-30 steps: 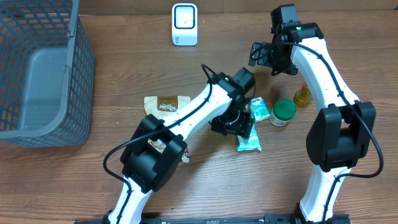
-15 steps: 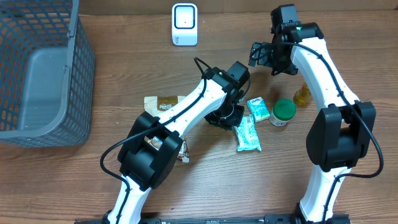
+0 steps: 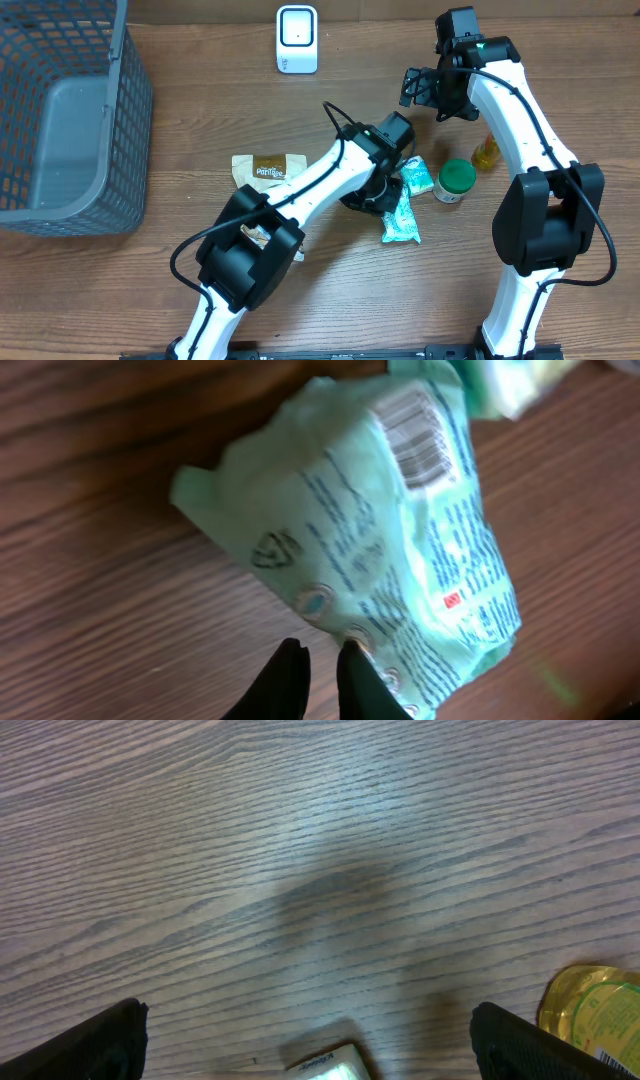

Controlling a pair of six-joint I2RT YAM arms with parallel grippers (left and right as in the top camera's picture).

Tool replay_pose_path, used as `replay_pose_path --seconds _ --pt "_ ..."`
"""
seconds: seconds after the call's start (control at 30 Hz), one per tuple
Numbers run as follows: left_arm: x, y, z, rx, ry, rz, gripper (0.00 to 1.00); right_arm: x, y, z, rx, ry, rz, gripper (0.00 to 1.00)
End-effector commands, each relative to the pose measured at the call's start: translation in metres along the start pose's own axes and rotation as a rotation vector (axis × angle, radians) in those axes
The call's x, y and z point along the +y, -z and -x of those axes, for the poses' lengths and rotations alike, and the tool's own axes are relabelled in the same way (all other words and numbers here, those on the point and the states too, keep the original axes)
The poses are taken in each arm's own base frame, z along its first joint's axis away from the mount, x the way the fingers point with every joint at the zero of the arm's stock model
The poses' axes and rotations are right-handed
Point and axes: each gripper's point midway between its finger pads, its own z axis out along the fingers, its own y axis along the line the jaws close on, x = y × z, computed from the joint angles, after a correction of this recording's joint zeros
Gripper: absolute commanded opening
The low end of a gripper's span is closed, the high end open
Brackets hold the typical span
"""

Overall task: Scan the item barcode
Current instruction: 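Release the wipe packet and raise the left gripper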

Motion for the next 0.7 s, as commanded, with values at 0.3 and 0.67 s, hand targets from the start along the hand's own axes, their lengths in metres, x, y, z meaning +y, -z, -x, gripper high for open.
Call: replay_pose_path --seconds 0.3,0.67 --pt "0.001 0.042 0.002 -0.055 0.025 -0.012 0.04 0.002 0.016 0.009 -0.047 0.010 0.004 1.00" --pt "0.048 0.167 0.014 -0.342 0.105 0.029 0.04 0.002 0.016 0.009 -0.047 0.010 0.004 1.00"
